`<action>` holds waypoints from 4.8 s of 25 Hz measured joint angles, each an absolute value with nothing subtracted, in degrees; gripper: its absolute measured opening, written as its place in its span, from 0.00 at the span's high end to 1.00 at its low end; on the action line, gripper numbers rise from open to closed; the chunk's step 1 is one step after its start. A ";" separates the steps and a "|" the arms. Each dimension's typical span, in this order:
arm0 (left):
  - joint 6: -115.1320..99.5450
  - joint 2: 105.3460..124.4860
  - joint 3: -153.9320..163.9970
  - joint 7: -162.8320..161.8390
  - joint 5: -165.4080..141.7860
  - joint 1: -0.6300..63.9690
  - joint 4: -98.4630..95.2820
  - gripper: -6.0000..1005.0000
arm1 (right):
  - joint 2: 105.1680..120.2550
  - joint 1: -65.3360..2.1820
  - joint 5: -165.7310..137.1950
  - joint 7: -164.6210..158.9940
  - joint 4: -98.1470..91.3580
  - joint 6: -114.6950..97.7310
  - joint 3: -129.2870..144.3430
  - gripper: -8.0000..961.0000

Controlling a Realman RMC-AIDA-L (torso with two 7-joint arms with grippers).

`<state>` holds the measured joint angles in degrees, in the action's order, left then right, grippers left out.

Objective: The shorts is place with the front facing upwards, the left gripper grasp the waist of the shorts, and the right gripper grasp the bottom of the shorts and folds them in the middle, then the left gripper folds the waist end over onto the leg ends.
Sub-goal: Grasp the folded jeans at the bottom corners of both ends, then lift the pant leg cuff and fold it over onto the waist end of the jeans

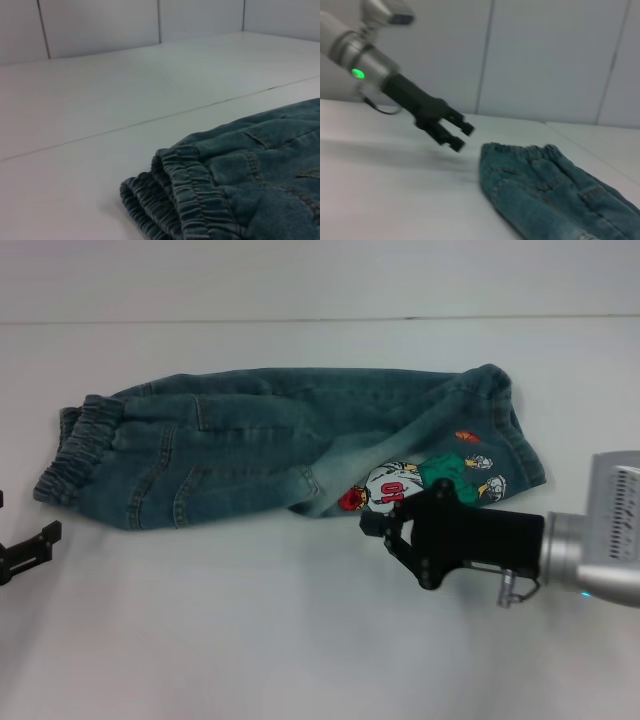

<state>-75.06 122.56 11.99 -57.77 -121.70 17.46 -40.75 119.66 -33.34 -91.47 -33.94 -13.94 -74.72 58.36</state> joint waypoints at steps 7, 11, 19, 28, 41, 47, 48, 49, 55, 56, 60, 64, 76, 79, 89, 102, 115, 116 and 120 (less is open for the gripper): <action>-71.86 123.00 13.25 -58.19 -121.78 19.26 -40.47 0.10 | 119.52 -30.48 -95.94 -37.15 -19.77 -79.69 58.34 0.98; -70.26 123.05 16.03 -58.22 -121.82 20.08 -40.47 0.10 | 119.63 -30.51 -95.98 -37.18 -19.82 -79.43 58.45 0.98; -69.75 122.49 17.97 -59.54 -121.85 21.32 -40.11 0.15 | 119.71 -30.45 -96.04 -37.23 -19.76 -79.24 58.52 0.98; -63.86 122.21 18.19 -62.87 -124.95 23.03 -39.81 0.38 | 119.81 -30.47 -96.07 -37.26 -19.54 -79.05 58.54 0.98; -62.17 122.10 19.70 -66.41 -126.07 23.00 -40.19 0.73 | 119.79 -30.76 -96.06 -37.46 -19.53 -78.37 58.69 0.97; -62.63 122.10 22.16 -68.96 -126.01 22.58 -41.12 0.66 | 119.79 -30.72 -96.06 -37.79 -19.77 -78.33 58.94 0.97; -62.65 122.19 22.06 -69.02 -125.92 22.55 -41.41 0.65 | 119.79 -30.72 -96.06 -37.80 -19.77 -78.33 58.96 0.97; -62.66 122.28 22.03 -69.14 -125.82 22.53 -41.63 0.64 | 119.79 -30.72 -96.06 -37.80 -19.78 -78.31 59.04 0.97; -62.67 122.51 22.09 -69.92 -125.49 22.50 -42.50 0.58 | 119.79 -30.61 -96.06 -37.80 -19.80 -77.62 59.20 0.97; -62.67 122.51 22.30 -70.17 -125.75 22.52 -42.50 0.57 | 119.79 -30.61 -96.06 -37.80 -19.79 -77.58 59.22 0.97; -62.73 122.55 23.18 -70.34 -126.14 22.55 -42.50 0.39 | 119.79 -30.59 -96.06 -37.80 -19.76 -77.39 59.25 0.97; -63.58 122.55 23.42 -70.34 -126.17 22.51 -42.68 0.13 | 119.85 -30.58 -96.06 -37.79 -19.72 -76.81 59.25 0.96; -67.41 122.08 23.43 -70.44 -127.58 22.61 -43.24 0.42 | 119.97 -30.57 -95.80 -37.51 -19.51 -76.77 59.23 0.96; -67.48 122.08 23.37 -70.46 -127.61 22.51 -43.24 0.49 | 119.97 -30.49 -95.66 -37.41 -19.51 -76.77 59.24 0.96; -68.61 122.17 23.26 -70.89 -127.50 22.52 -43.73 0.73 | 120.06 -30.42 -94.80 -37.48 -19.41 -76.82 58.69 0.95; -83.91 123.77 24.00 -86.32 -117.81 23.35 -60.47 0.96 | 120.39 -31.69 -82.77 -37.97 -16.17 -68.72 58.80 0.95; -84.59 123.39 32.84 -102.04 -115.13 33.04 -68.50 0.96 | 120.56 -35.12 -78.47 -40.47 -14.61 -61.36 62.24 0.95; -84.65 123.35 33.41 -103.17 -115.13 33.95 -68.72 0.96 | 120.68 -35.56 -78.36 -40.72 -14.53 -60.29 62.68 0.95; -84.59 123.53 36.32 -106.30 -115.11 37.04 -69.73 0.96 | 120.98 -38.95 -78.16 -40.79 -11.79 -56.51 63.06 0.94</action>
<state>-84.59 123.53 36.32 -106.30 -115.11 37.04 -69.73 120.98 -38.95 -78.16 -40.79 -11.79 -56.51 63.06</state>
